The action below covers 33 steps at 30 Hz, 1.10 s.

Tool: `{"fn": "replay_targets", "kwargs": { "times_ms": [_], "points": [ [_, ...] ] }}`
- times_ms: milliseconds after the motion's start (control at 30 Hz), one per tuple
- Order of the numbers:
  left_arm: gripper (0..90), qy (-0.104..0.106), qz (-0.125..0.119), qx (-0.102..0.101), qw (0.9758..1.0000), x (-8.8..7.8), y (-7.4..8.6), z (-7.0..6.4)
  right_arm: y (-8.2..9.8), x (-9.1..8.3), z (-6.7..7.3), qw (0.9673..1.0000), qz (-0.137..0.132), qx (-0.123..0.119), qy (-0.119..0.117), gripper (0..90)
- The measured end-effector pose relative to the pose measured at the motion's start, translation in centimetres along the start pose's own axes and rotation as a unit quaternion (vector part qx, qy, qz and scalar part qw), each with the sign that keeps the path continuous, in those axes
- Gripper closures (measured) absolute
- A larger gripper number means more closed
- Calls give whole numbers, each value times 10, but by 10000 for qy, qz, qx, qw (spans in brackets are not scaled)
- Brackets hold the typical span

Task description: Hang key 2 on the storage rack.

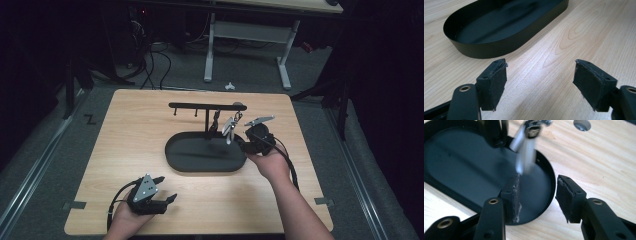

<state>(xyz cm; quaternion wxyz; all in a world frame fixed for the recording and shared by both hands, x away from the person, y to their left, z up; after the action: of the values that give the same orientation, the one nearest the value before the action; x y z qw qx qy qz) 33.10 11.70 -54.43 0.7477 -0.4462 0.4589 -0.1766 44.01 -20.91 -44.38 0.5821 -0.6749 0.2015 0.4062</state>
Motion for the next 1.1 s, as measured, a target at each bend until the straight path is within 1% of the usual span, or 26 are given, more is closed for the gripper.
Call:
{"fn": "replay_targets", "kwargs": {
  "times_ms": [33, 100, 267, 533, 667, 733, 867, 933, 1000, 1067, 1100],
  "points": [
    [269, 0, 4, 3, 10000, 0, 0, 0, 6, 1, 0, 10000, -7, 7, -16, 530],
    [269, -1, 11, 6, 10000, 1, 0, 0, 13, 3, 0, 10000, -2, 36, -37, 523],
    [269, 13, 28, 26, 10000, 2, 0, -1, 35, 7, 0, 9999, -89, 117, -42, 507],
    [269, 23, 66, 52, 10000, 4, 0, -2, 75, 11, -3, 9990, -313, 300, -134, 488],
    [269, 32, 76, 61, 9999, 5, -1, -3, 96, 12, -5, 9984, -434, 330, -152, 480],
    [269, 34, 81, 69, 9999, 5, -1, -4, 107, 11, -6, 9980, -473, 374, -182, 476],
    [269, 55, 103, 63, 9999, 6, -1, -6, 127, 7, -7, 9970, -643, 368, -216, 474],
    [269, 51, 100, 54, 9999, 6, -1, -6, 137, 3, -8, 9961, -747, 416, -213, 472],
    [269, 44, 87, 36, 9999, 5, -1, -7, 148, -2, -9, 9953, -871, 369, -197, 467],
    [269, 46, 78, 18, 10000, 5, -2, -8, 160, -6, -9, 9946, -954, 372, -193, 461],
    [269, 55, 76, 9, 10000, 5, -2, -8, 169, -9, -9, 9936, -1040, 395, -178, 462]
  ]
}}
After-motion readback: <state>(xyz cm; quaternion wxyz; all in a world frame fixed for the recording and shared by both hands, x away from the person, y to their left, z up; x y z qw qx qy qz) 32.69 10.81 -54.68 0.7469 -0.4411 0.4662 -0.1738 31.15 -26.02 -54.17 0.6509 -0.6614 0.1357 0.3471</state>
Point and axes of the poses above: each handheld gripper's, and its own axes: x roughly forward along the jaws, y roughly out of its underside, z roughly to its left, the point moved 4 cm from there along x, roughly forward along the jaws, and after that the axes turned 9 degrees about x, right-handed, at the moved point
